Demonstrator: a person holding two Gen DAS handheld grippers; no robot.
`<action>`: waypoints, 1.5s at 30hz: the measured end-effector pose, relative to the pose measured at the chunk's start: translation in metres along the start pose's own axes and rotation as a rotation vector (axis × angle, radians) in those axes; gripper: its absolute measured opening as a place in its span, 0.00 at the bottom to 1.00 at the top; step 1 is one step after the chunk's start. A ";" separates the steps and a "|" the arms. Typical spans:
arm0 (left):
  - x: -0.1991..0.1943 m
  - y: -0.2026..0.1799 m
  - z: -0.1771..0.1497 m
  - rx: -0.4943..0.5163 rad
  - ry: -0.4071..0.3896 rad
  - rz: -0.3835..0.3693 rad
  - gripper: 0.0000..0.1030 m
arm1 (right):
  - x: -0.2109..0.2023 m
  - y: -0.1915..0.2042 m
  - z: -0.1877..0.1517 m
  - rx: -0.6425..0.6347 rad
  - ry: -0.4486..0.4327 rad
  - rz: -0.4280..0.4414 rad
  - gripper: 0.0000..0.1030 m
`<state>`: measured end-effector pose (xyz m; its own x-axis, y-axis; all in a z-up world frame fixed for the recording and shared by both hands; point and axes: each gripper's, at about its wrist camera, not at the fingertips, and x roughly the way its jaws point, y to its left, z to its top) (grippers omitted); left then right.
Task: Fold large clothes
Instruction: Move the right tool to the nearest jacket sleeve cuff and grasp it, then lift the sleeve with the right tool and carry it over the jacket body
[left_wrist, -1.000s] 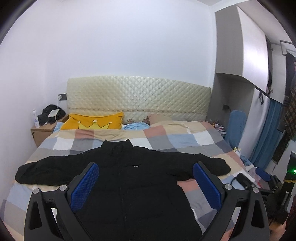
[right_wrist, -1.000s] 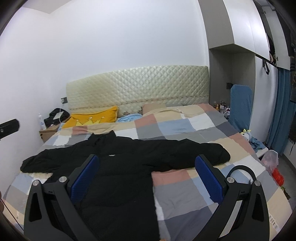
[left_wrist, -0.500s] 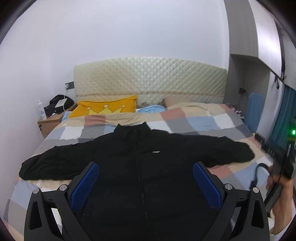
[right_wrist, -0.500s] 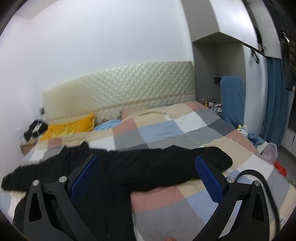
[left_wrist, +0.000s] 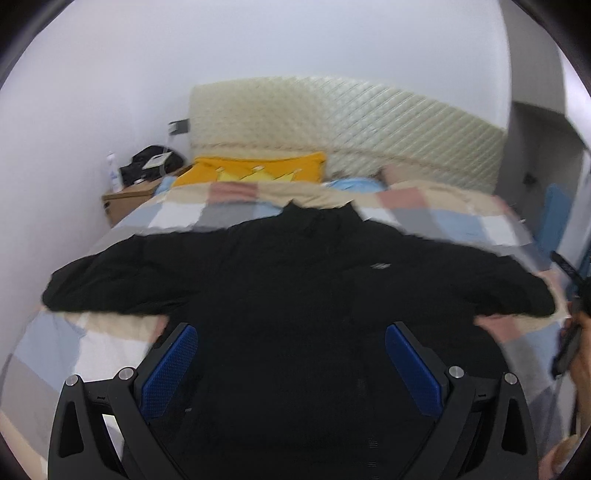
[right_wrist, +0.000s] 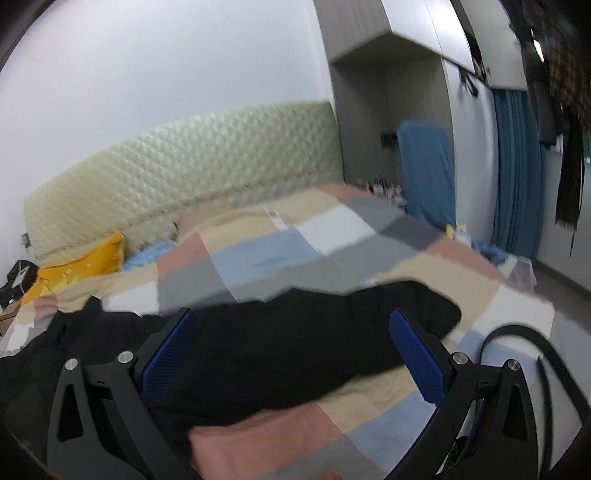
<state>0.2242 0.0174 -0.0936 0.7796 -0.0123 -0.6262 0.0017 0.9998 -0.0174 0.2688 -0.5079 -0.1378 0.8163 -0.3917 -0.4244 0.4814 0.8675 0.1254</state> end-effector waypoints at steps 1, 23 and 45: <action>0.008 0.006 -0.003 0.003 0.022 0.016 1.00 | 0.009 -0.003 -0.003 -0.006 0.034 -0.038 1.00; 0.052 0.007 -0.035 -0.032 0.065 0.152 1.00 | 0.130 -0.097 -0.072 0.191 0.231 -0.063 0.83; 0.098 0.005 -0.044 -0.063 0.098 0.229 1.00 | 0.184 -0.159 -0.079 0.652 0.077 0.062 0.56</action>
<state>0.2732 0.0205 -0.1893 0.6908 0.2105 -0.6917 -0.2097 0.9739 0.0870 0.3170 -0.6931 -0.3066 0.8351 -0.3034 -0.4589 0.5489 0.5144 0.6589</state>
